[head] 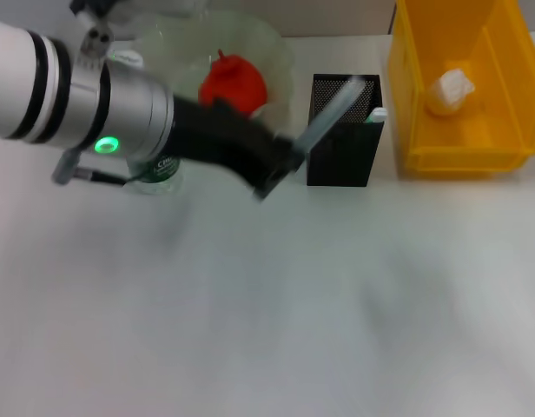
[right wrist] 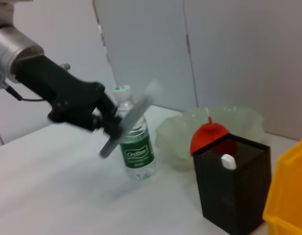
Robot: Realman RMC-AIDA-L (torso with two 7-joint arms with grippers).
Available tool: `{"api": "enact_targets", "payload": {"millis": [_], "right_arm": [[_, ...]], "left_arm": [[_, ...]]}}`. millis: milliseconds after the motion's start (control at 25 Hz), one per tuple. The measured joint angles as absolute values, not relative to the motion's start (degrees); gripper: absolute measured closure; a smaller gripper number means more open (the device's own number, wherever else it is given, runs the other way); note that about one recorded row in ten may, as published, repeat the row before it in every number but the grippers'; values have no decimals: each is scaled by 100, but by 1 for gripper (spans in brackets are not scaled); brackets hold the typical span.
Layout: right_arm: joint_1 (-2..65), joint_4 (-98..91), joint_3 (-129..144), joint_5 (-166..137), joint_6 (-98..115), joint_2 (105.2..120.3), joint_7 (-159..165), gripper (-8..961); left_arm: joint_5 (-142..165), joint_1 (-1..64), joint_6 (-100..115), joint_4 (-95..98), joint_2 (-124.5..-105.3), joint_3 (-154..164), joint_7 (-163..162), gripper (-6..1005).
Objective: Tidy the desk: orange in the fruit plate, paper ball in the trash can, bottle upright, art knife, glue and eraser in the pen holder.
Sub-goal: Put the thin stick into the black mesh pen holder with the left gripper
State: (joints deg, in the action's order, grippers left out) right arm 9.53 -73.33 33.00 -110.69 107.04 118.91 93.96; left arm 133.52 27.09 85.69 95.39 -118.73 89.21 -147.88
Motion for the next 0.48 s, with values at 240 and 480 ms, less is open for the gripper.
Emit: {"api": "enact_targets", "payload": {"millis": [240,480], "right_arm": [[858,-7352,3026,-11074,10868,11900,9525,492],[835,-7335,2980,-11078,10880,11899,9595,490]], "left_arm": [[11610,2286,6506,9075,-11874,8822,-13327,857],[9614,2415,5122,7608,-11891,8906,-11631,859]]}}
